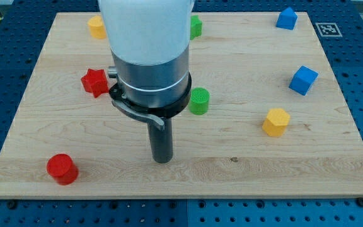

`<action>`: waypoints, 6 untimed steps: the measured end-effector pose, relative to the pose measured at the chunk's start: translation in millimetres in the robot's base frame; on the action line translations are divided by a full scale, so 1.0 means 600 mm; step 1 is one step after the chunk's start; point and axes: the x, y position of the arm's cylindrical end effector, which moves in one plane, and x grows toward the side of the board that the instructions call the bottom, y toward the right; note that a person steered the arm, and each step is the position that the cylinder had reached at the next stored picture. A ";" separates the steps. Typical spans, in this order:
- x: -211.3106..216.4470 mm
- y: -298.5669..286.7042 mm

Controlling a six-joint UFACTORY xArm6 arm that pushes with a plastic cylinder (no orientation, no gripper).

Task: Move your arm to the right of the hexagon

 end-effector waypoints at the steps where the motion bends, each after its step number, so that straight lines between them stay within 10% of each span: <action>1: 0.014 0.000; 6: 0.048 0.095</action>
